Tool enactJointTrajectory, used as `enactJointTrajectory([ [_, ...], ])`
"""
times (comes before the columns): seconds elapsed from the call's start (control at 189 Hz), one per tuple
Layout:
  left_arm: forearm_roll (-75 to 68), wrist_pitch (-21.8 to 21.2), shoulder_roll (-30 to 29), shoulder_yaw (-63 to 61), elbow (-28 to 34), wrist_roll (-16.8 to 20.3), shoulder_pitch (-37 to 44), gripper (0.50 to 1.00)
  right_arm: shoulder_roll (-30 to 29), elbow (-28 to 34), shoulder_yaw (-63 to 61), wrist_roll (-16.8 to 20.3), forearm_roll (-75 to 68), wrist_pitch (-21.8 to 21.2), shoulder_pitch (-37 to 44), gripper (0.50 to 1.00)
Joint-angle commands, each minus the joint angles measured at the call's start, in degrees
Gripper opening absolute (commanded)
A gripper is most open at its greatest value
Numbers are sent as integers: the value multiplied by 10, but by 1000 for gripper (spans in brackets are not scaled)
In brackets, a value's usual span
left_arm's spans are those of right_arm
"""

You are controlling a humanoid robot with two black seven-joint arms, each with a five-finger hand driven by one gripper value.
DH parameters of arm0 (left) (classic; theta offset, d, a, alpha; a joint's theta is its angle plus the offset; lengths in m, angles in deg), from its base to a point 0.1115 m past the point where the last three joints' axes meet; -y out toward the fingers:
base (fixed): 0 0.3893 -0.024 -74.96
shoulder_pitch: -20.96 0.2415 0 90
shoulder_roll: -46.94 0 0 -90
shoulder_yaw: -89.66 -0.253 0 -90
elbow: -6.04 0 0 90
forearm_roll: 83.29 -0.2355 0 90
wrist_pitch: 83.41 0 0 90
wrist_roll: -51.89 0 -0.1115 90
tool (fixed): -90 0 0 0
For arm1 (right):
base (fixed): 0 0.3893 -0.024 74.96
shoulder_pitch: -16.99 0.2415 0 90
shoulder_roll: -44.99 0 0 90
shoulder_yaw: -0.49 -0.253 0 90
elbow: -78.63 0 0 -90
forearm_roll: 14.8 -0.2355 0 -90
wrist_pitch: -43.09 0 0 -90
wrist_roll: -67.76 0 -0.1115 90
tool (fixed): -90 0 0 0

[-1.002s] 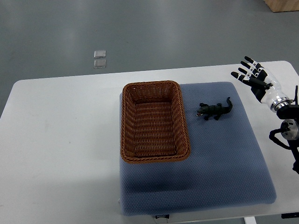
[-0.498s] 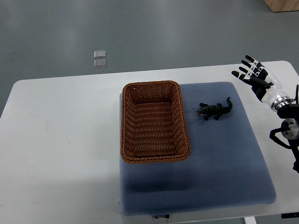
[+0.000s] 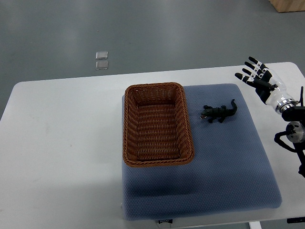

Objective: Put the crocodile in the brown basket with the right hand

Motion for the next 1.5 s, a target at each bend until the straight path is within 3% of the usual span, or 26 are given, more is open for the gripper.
enactJointTrajectory([
  [0.0,0,0,0,-1,0,0,1,1000,2,0,0,1,4,0,0,932],
  [0.498,0,0,0,0,0,0,0,1000,38,11,70,-1,25,0,10,932],
  [0.911,0,0,0,0,0,0,0,1000,97,35,182,-17,229,0,35,932],
  [1.155,0,-1,0,0,0,0,0,1000,154,70,301,-26,247,7,69,932],
  [1.494,1,-1,0,0,0,0,0,1000,174,90,319,-37,403,7,85,930],
])
